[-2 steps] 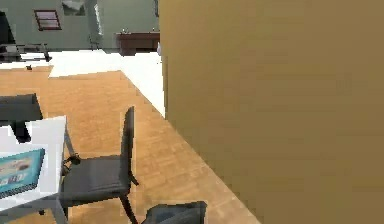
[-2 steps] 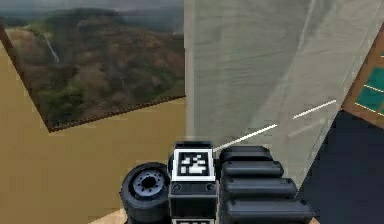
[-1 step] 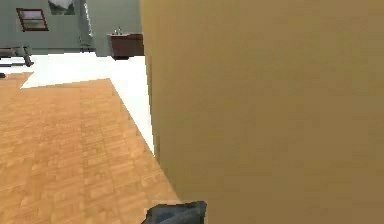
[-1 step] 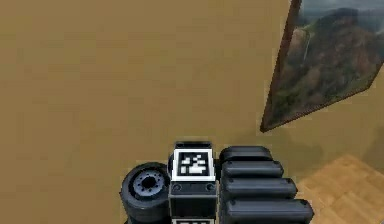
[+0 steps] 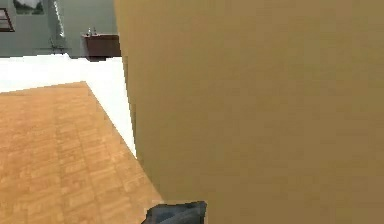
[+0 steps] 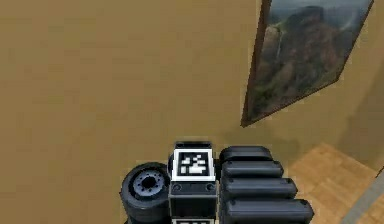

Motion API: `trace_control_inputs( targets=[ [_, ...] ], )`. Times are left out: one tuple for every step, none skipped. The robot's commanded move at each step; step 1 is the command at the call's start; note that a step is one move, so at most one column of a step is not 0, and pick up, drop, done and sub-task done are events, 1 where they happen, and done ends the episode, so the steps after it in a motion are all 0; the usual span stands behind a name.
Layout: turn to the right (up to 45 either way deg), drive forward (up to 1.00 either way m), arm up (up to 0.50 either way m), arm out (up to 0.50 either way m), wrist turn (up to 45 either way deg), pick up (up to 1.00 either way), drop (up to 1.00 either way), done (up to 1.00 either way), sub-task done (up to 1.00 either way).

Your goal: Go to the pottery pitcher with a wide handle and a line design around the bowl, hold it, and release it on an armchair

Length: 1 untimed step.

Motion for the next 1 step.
trace_control_inputs(
  targets=[
    [0.0,0.2,0.0,0.0,0.0,0.0,0.0,0.0,0.0]
  ],
)
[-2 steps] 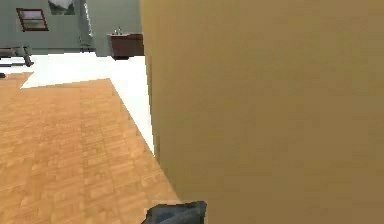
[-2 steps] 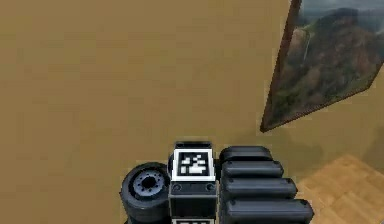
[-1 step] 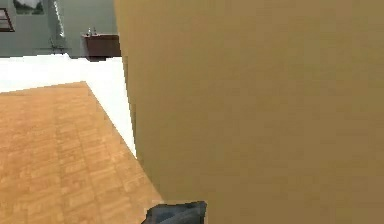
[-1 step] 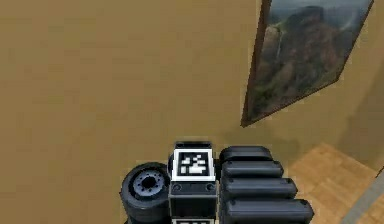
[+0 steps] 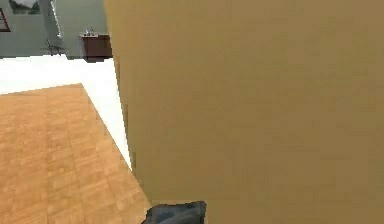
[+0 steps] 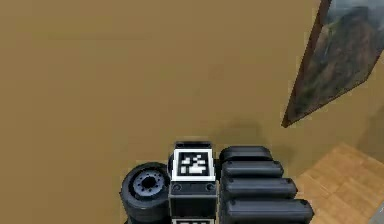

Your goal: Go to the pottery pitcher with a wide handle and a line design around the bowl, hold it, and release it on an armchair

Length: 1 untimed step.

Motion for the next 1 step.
trace_control_inputs(
  targets=[
    [-27.0,0.0,0.0,0.0,0.0,0.0,0.0,0.0,0.0]
  ],
)
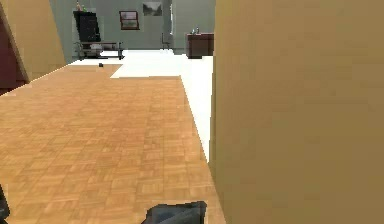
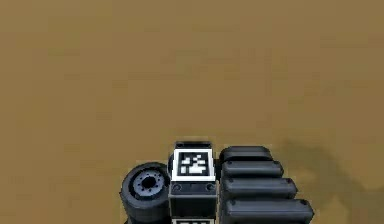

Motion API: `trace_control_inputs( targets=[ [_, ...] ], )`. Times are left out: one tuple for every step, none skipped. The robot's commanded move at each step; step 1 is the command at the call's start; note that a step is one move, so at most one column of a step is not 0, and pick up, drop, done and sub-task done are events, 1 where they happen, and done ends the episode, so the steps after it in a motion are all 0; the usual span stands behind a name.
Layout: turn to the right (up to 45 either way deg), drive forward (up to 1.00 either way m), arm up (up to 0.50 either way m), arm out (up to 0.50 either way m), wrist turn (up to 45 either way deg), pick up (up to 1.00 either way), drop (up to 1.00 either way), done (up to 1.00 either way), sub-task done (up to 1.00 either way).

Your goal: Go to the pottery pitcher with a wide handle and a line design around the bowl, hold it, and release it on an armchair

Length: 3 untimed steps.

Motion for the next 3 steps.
trace_control_inputs(
  targets=[
    [0.0,1.0,0.0,0.0,0.0,0.0,0.0,0.0,0.0],
    [-6.0,0.0,0.0,0.0,0.0,0.0,0.0,0.0,0.0],
    [0.0,0.8,0.0,0.0,0.0,0.0,0.0,0.0,0.0]
  ],
)
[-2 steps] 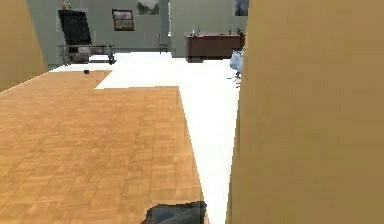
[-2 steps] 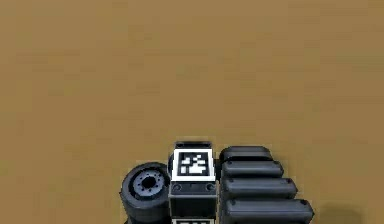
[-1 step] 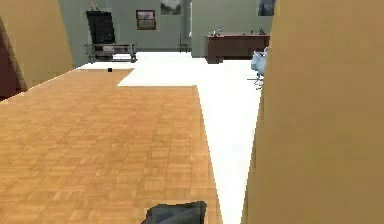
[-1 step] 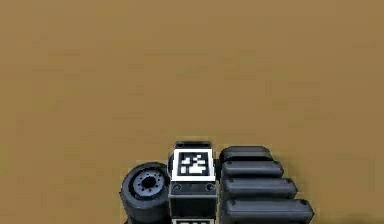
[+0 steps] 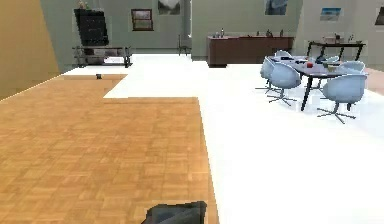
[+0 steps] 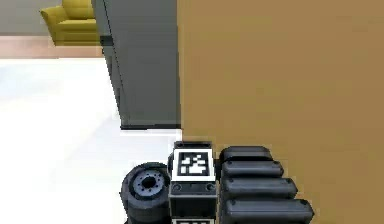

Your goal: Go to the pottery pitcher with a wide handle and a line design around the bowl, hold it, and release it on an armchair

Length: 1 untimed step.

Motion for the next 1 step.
trace_control_inputs(
  targets=[
    [36.0,0.0,0.0,0.0,0.0,0.0,0.0,0.0,0.0]
  ],
)
